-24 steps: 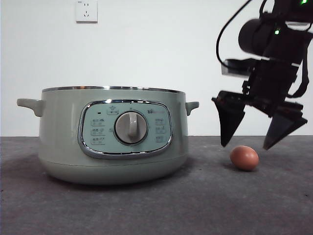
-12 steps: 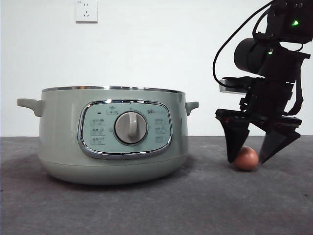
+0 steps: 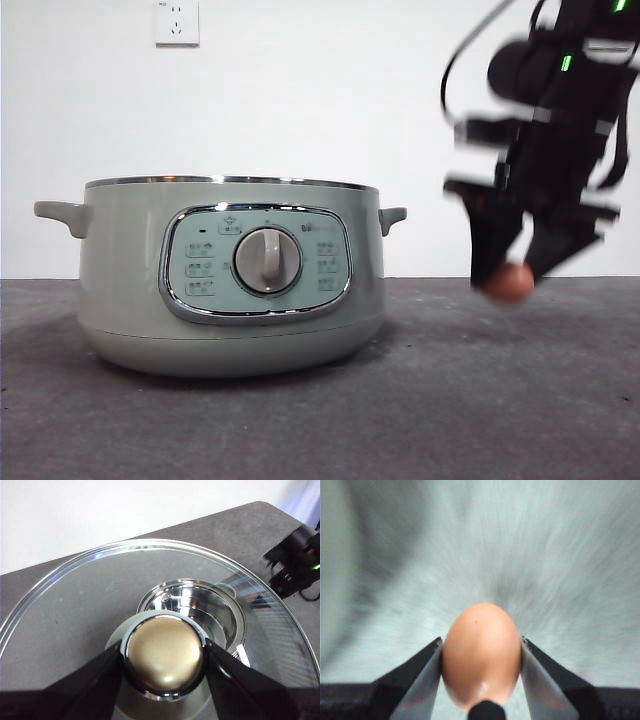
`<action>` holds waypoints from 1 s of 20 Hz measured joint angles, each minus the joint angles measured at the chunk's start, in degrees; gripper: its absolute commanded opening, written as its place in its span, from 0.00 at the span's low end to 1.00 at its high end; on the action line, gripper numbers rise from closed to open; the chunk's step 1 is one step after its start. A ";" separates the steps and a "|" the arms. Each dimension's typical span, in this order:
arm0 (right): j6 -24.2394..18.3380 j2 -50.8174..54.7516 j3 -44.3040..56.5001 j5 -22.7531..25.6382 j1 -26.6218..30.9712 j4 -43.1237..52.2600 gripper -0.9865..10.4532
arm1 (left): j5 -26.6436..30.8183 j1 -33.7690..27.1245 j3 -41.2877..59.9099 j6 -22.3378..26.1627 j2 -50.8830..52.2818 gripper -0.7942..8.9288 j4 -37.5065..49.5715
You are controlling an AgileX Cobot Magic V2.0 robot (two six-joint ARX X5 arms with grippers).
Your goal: Pick up the egg,open the lid,put the egg in the pot,close the lid
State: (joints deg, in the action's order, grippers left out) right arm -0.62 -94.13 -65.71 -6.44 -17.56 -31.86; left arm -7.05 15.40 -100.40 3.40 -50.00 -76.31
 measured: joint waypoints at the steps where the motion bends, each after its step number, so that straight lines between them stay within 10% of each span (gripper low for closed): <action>1: 0.02 2.34 -1.11 0.00 0.00 -0.76 0.07 | 0.00 0.00 0.00 0.00 0.00 0.07 0.00; 10: 0.02 7.37 -22.60 0.00 -11.37 -4.50 0.07 | -0.02 0.00 0.00 0.00 -0.02 0.07 0.00; 20: 0.02 -12.79 -35.41 1.11 -24.83 -4.57 0.07 | -0.59 0.00 0.00 0.00 -0.02 0.07 0.00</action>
State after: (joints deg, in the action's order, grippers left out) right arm -0.60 -106.91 -101.12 -5.32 -42.39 -36.42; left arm -7.64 15.40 -100.40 3.40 -50.02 -76.31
